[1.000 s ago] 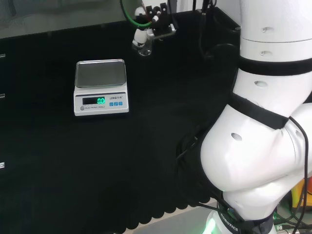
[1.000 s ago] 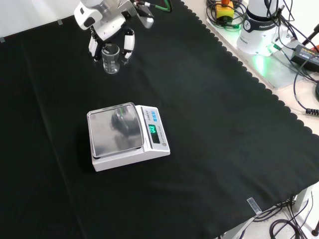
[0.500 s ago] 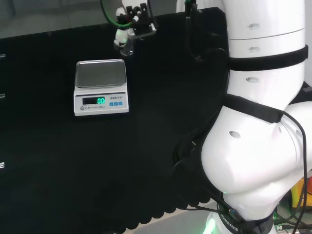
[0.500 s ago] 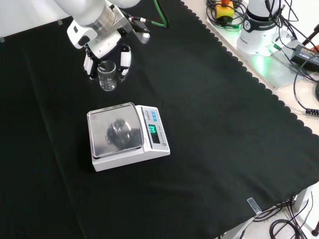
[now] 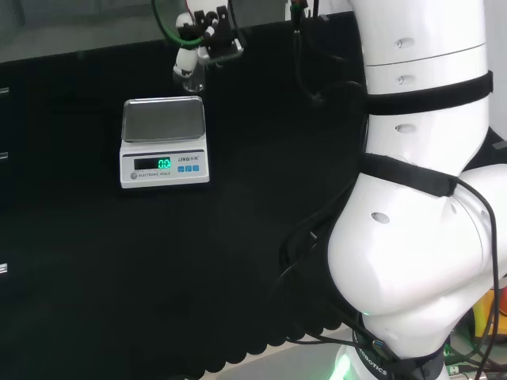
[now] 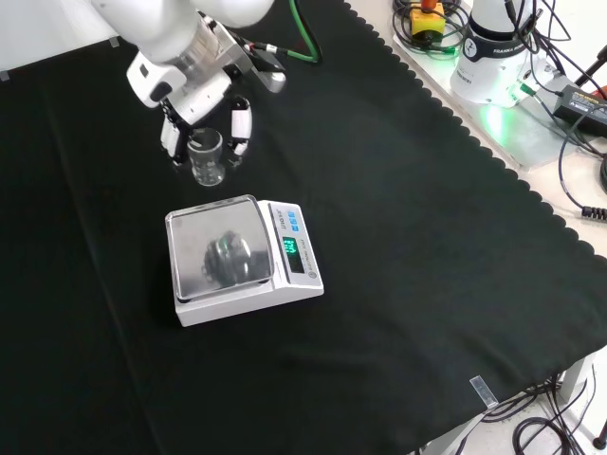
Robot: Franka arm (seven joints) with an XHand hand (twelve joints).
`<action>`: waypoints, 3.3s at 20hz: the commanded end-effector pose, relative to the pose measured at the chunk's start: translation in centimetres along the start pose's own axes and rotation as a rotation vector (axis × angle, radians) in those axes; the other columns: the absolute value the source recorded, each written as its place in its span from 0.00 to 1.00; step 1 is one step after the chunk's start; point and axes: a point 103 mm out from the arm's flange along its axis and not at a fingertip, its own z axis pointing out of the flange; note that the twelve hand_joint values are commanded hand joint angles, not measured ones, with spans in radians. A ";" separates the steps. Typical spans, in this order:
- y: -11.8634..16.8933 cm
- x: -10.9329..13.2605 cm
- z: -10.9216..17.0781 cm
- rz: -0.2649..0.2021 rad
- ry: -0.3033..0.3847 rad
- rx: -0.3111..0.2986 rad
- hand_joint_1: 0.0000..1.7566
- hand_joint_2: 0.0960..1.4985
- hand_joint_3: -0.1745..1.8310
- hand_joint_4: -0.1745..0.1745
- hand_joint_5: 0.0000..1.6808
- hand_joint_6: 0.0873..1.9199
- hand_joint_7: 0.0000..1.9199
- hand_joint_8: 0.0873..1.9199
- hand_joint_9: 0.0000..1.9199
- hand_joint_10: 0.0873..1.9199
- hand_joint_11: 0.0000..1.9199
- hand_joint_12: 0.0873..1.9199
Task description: Put the beaker on the electronic balance.
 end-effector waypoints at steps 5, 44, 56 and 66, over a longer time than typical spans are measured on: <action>1.2 3.6 2.8 -0.084 -0.014 0.068 0.50 0.49 0.44 0.00 0.41 0.28 0.46 0.43 0.56 0.30 0.57 0.51; 2.1 4.8 4.3 -0.152 -0.040 0.107 0.49 0.49 0.44 0.00 0.40 0.28 0.45 0.44 0.55 0.31 0.56 0.52; 6.2 9.8 2.9 -0.157 -0.022 0.137 0.49 0.50 0.44 0.00 0.40 0.28 0.45 0.44 0.54 0.32 0.55 0.52; 8.0 9.5 3.2 -0.165 -0.038 0.130 0.49 0.50 0.44 0.00 0.40 0.28 0.45 0.44 0.54 0.32 0.55 0.52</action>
